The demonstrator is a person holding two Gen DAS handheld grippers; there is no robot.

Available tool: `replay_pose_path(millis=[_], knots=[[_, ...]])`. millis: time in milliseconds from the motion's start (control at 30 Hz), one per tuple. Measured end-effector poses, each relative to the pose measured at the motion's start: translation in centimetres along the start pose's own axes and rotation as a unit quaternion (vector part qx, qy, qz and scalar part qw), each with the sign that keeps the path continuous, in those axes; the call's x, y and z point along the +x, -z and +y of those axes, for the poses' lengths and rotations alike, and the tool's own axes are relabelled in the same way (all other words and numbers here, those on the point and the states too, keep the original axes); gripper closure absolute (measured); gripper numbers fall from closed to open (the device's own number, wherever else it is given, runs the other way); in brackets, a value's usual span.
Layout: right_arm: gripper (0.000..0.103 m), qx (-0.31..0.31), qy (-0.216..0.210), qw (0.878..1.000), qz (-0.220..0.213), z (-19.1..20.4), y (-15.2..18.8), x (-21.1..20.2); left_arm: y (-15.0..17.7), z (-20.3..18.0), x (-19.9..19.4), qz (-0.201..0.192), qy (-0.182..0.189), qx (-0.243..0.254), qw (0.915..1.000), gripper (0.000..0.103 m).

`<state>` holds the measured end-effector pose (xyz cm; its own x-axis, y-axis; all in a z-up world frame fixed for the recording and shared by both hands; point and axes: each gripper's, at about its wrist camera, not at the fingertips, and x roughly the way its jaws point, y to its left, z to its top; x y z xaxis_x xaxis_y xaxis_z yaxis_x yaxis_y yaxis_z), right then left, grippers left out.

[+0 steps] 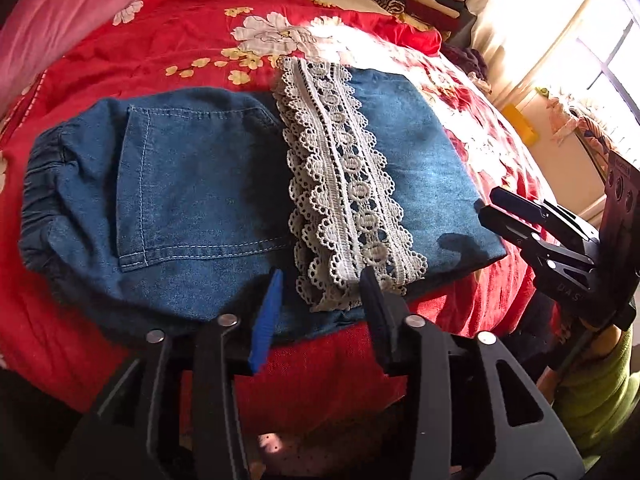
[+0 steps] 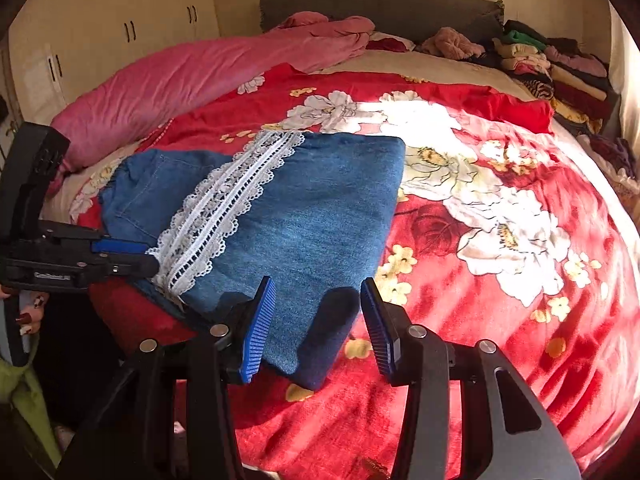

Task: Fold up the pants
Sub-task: 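Lay the lace leg down and open the left gripper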

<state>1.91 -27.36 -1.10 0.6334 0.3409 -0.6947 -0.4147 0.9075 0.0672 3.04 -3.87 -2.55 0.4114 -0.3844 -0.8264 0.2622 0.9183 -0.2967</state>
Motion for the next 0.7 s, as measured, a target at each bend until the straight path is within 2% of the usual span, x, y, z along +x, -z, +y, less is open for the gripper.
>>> replay_pose_path(millis=[100, 200, 233, 300, 500, 600, 667, 700], knots=[[0.060, -0.006, -0.020, 1.000, -0.011, 0.3, -0.5, -0.3, -0.5, 0.0, -0.2, -0.005, -0.009, -0.007, 0.9999, 0.053], [0.060, -0.020, -0.037, 0.999, 0.016, 1.0, -0.2, 1.1, -0.8, -0.2, 1.2, 0.003, -0.007, -0.011, 0.9999, 0.052], [0.060, -0.020, -0.036, 0.999, 0.032, 1.0, 0.1, 1.9, -0.9, -0.3, 1.8, 0.005, -0.007, -0.012, 0.9999, 0.063], [0.061, -0.014, -0.034, 0.997, 0.063, 0.7, 0.8, 3.1, -0.6, -0.6, 2.4, 0.011, 0.020, -0.016, 0.9996, 0.092], [0.060, 0.008, -0.042, 0.997, 0.062, -0.5, 1.1, 2.5, 0.4, -1.9, 0.8, 0.009, 0.009, 0.022, 0.9997, 0.093], [0.060, 0.003, -0.037, 0.996, 0.076, -0.2, 1.3, 3.2, 0.7, -0.8, 2.5, 0.020, 0.003, 0.003, 0.9998, 0.083], [0.060, -0.003, -0.035, 0.997, 0.062, 0.0, 1.1, 2.4, 0.6, -0.5, 2.3, 0.016, 0.014, -0.006, 0.9998, 0.082], [0.060, -0.006, -0.038, 0.998, 0.047, 0.1, 0.8, 1.8, 0.5, -0.5, 1.9, 0.012, 0.010, -0.004, 0.9999, 0.076]])
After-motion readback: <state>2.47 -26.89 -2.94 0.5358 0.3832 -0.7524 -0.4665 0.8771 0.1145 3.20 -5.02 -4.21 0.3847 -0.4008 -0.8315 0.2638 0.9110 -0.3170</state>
